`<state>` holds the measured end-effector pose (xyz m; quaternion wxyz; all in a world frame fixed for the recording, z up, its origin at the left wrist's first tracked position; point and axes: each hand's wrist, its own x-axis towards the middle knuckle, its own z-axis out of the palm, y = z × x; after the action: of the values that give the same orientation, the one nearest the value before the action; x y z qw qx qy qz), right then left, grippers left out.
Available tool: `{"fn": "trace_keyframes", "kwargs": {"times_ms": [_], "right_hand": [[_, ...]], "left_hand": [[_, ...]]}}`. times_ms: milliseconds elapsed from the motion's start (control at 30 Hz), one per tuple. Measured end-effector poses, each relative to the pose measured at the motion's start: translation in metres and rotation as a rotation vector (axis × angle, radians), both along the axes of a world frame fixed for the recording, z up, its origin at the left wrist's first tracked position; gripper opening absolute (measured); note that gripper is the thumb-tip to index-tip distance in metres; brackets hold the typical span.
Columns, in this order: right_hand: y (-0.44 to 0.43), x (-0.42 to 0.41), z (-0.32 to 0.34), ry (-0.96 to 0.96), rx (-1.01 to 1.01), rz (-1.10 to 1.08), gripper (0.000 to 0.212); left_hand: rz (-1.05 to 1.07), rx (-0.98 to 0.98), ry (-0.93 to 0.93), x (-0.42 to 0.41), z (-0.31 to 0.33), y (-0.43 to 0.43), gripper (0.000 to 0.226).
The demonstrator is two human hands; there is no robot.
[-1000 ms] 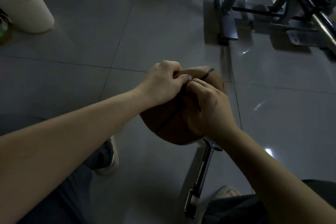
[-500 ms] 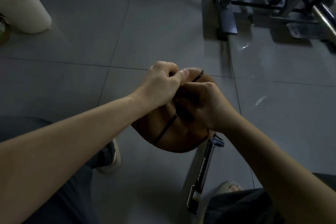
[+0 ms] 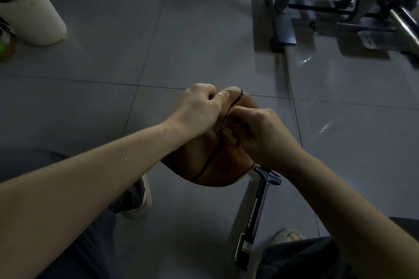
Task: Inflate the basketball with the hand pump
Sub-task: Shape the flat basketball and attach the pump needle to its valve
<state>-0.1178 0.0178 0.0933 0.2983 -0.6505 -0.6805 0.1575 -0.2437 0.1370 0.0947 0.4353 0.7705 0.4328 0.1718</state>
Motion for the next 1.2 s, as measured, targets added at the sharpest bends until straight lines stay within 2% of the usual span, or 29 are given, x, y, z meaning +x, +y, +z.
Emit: {"fn": "trace_keyframes", "kwargs": {"times_ms": [100,233,333,500,767,933,1033,1100,1200], "right_hand": [[0.002,-0.002,-0.007,-0.062,-0.036,0.002,0.005],[0.005,-0.009,-0.014,-0.087,-0.039,-0.039,0.016],[0.006,-0.016,-0.019,-0.107,-0.038,-0.071,0.015],[0.007,-0.024,-0.022,-0.158,-0.042,-0.037,0.024],[0.008,-0.025,-0.013,-0.213,-0.019,0.008,0.032],[0.012,-0.027,-0.022,-0.220,-0.023,-0.110,0.028],[0.014,-0.031,-0.023,-0.232,0.012,-0.213,0.040],[0.015,-0.031,-0.023,-0.227,-0.036,-0.226,0.052],[0.016,-0.027,-0.025,-0.198,-0.035,-0.187,0.049]], "left_hand": [[0.048,-0.017,0.014,-0.001,-0.005,-0.001,0.043],[0.058,0.031,0.052,0.001,-0.003,-0.001,0.045],[0.065,0.054,0.058,0.002,-0.003,-0.003,0.045],[0.072,0.091,0.099,0.001,-0.005,-0.005,0.044],[0.100,0.006,0.049,0.000,-0.001,-0.002,0.047],[0.156,-0.045,0.018,0.001,-0.005,-0.002,0.047],[0.147,-0.082,0.000,0.002,-0.005,-0.004,0.044],[0.144,-0.083,0.010,0.003,-0.004,-0.004,0.043],[0.183,-0.106,0.020,0.003,-0.004,-0.002,0.043]]}}
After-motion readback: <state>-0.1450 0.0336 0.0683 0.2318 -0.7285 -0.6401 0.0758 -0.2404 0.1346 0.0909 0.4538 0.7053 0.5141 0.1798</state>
